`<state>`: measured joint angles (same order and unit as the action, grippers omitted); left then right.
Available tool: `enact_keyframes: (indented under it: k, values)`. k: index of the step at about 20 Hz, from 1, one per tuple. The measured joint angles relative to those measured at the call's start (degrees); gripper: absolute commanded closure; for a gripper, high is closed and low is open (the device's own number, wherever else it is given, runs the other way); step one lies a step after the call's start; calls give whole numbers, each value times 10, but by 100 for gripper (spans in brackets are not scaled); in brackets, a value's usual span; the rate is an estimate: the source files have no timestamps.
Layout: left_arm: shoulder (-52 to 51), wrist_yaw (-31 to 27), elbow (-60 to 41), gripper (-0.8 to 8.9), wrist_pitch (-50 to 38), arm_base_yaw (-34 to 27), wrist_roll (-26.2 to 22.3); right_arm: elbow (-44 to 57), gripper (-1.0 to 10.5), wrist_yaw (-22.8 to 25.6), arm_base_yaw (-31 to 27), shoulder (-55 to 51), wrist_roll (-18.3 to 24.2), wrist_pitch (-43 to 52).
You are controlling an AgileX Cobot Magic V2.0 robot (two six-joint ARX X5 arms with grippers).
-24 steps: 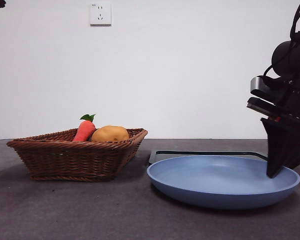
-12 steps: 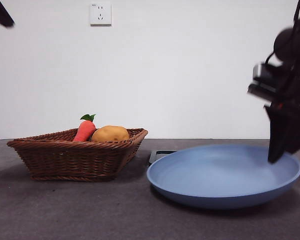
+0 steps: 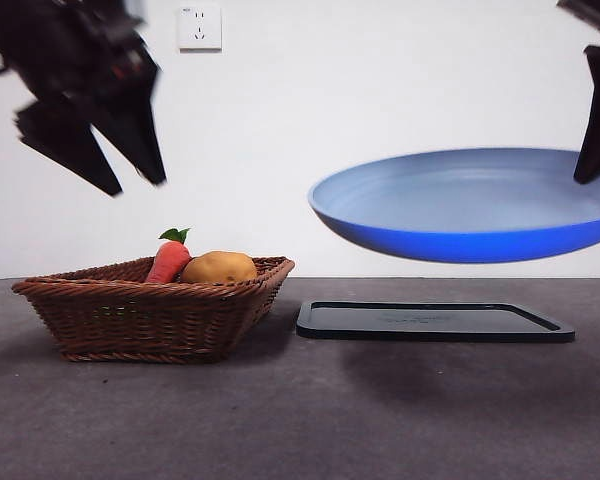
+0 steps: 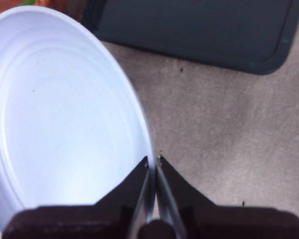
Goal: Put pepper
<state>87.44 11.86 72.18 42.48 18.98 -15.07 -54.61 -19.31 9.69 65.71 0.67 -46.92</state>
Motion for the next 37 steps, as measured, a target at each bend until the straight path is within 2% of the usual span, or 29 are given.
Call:
enact_keyframes:
  k: [3, 7, 21, 24, 27, 33, 37]
  values:
    - [81, -28, 56, 424, 22, 17, -20, 0, 944, 0, 0, -10, 0, -2]
    - [146, -68, 67, 425, 21, 25, -37, 0, 944, 0, 0, -10, 0, -5]
    - [220, -76, 67, 431, 5, 31, -40, 0, 944, 0, 0, -10, 2, -6]
    - [220, -76, 67, 533, 5, 33, -40, 0, 944, 0, 0, -10, 2, -6]
    - [219, -76, 67, 545, 5, 34, -40, 0, 944, 0, 0, -10, 2, -5]
    - [220, -75, 67, 682, 9, 34, -40, 0, 944, 0, 0, -10, 2, -5]
    - [219, -72, 67, 714, 9, 34, -40, 0, 944, 0, 0, -10, 2, -5]
